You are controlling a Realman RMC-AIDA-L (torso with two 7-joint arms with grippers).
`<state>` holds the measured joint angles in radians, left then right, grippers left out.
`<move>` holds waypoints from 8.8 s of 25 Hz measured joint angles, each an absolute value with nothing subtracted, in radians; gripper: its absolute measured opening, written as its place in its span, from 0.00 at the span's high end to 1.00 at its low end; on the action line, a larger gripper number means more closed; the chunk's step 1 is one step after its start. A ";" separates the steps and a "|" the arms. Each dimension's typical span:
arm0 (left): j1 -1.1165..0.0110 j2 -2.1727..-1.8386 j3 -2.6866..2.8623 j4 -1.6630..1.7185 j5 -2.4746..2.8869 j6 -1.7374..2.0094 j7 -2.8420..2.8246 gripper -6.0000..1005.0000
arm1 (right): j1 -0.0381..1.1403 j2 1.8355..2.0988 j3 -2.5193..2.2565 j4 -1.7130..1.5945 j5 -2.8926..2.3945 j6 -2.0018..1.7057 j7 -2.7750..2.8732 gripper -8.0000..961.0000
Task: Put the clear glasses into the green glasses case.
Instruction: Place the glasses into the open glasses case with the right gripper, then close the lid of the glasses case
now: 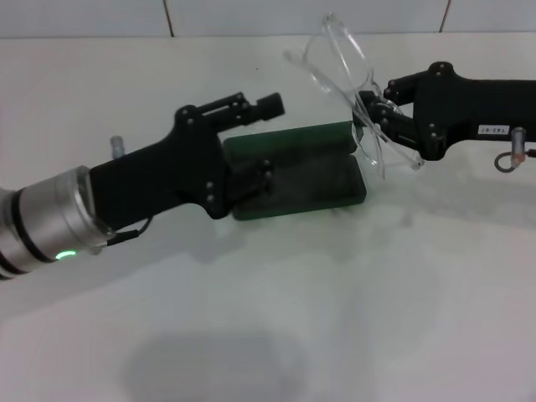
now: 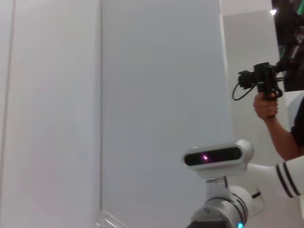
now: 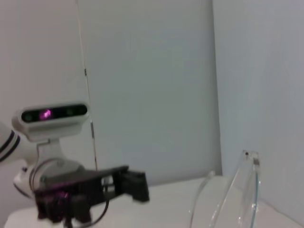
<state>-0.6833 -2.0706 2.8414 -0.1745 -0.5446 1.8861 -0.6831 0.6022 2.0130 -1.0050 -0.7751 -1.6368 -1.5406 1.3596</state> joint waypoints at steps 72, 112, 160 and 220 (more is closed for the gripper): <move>-0.565 -2.082 2.844 -0.184 -0.967 1.716 -0.759 0.44 | 0.503 2.028 -2.077 -1.256 -2.546 -0.515 1.652 0.50; -0.549 -2.079 2.844 -0.187 -0.968 1.716 -0.760 0.44 | 0.440 2.017 -1.951 -1.431 -2.322 -0.746 1.490 0.50; -0.543 -2.097 2.814 0.184 -1.446 1.371 -0.298 0.44 | 0.620 2.028 -1.125 -0.150 -0.532 -1.371 0.383 0.40; -0.735 -2.077 2.844 -0.253 -0.840 1.304 -1.025 0.14 | 0.537 2.014 -1.180 -0.862 -1.859 -1.078 1.474 0.07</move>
